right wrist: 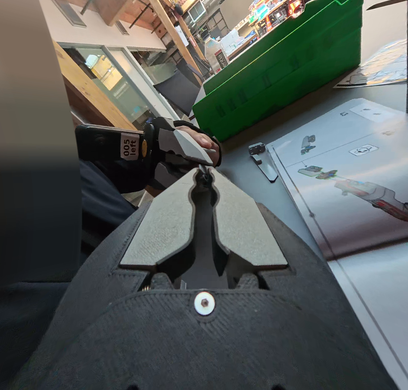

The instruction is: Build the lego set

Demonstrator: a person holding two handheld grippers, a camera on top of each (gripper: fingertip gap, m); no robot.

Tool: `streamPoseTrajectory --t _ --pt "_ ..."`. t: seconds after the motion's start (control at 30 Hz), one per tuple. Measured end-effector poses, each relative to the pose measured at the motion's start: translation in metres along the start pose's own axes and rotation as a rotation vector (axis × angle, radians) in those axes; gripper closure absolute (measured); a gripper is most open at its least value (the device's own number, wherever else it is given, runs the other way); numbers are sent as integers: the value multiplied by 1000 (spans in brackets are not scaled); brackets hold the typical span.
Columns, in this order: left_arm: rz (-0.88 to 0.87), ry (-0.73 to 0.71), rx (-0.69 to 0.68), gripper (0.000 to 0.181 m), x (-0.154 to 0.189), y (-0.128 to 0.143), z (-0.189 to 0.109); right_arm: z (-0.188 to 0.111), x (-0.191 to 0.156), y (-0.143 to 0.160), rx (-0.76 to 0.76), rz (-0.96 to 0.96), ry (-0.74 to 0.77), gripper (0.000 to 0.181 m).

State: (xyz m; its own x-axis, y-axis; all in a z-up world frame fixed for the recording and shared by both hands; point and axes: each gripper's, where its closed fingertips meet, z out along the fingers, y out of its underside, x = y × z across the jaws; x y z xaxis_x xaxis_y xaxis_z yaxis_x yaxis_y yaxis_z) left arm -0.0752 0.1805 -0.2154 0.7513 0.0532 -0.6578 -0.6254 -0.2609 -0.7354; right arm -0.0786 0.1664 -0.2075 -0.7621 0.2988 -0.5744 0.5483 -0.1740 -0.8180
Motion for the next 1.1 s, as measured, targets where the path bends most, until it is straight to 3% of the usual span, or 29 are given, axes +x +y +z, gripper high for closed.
streamPoseTrajectory --t 0.23,0.43,0.5,0.6,0.77,0.87,0.93,1.1 --pt "-36 57 -19 176 4 3 -1 -1 -1 3 -27 -72 32 175" --pt "-316 196 33 176 2 5 -3 -17 -12 -8 -27 -241 -4 181" --pt "-399 265 74 177 6 -5 -6 -19 -11 -5 -80 -353 40 169" --pt "-594 499 106 176 28 -20 -13 -16 -33 5 -158 -511 -29 166" --pt "-988 765 148 176 31 -31 -25 -9 -49 21 -244 -799 -2 175" --pt "-1231 921 169 176 33 -37 -31 -6 -54 27 -275 -873 -7 174" --pt "-1301 945 187 177 31 -38 -31 -6 -55 36 -322 -899 -31 180" --pt "-1283 932 165 177 32 -36 -30 -6 -51 37 -318 -920 -13 181"
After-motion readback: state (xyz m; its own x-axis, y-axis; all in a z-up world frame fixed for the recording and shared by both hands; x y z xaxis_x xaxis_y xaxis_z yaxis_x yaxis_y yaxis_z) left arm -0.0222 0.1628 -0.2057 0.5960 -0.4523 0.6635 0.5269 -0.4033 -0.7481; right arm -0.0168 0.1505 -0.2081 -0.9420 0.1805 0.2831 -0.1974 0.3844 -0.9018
